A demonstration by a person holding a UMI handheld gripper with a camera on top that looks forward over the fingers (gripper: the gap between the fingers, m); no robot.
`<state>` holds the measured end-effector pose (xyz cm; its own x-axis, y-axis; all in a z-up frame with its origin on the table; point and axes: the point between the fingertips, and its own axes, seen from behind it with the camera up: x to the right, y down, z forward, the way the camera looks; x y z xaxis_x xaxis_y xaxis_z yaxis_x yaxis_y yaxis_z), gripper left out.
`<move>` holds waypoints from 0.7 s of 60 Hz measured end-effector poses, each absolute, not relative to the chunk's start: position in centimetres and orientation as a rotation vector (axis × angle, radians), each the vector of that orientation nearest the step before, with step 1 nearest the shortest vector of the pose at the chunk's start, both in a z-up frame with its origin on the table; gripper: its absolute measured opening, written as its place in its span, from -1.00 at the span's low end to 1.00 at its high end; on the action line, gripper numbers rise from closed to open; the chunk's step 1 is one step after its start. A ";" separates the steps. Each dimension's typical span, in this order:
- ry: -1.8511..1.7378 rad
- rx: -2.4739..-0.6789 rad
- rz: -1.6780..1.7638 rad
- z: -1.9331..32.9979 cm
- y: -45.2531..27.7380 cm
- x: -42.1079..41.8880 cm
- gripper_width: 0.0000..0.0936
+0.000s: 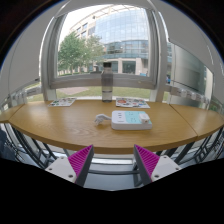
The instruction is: Unplug charger
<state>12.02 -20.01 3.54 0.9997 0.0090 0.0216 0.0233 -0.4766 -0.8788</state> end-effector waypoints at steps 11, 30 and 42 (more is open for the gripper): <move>0.030 -2.043 -0.091 3.4 -12.9 19.9 0.70; 0.023 -2.035 -0.036 2.7 -4.2 23.1 0.35; 0.065 -2.025 -0.083 2.5 -3.2 23.8 -0.51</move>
<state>23.84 -3.17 2.54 0.9961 -0.0829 0.0305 -0.0091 -0.4400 -0.8979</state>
